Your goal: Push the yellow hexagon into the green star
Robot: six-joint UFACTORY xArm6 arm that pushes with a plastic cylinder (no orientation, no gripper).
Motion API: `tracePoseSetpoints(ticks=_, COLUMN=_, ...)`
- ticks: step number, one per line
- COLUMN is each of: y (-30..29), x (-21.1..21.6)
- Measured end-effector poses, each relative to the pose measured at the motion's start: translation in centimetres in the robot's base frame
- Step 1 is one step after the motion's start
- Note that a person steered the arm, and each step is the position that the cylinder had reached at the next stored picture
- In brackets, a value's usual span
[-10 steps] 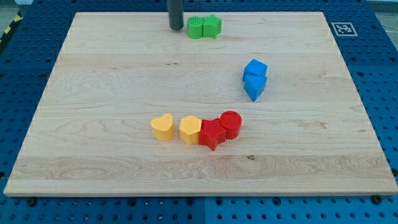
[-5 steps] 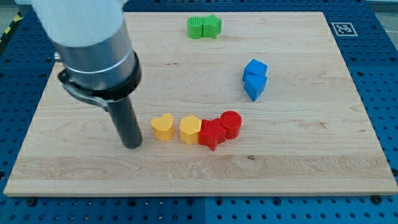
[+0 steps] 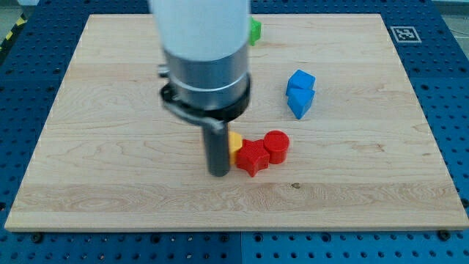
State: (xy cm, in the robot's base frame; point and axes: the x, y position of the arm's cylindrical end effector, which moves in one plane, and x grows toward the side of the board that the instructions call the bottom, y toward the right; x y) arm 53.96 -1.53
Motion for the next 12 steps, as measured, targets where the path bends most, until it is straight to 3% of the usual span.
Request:
tracePoseSetpoints(ticks=2, y=1.5, x=-4.6)
tracePoseSetpoints(ticks=3, y=1.0, x=-1.4)
tracePoseSetpoints(ticks=4, y=0.5, x=-2.5)
tracePoseSetpoints(ticks=6, y=0.4, x=-11.2)
tracePoseSetpoints(ticks=8, y=1.2, x=-5.5)
tracePoseSetpoints(ticks=10, y=1.9, x=-15.7)
tracePoseSetpoints(ticks=12, y=2.5, x=-10.9)
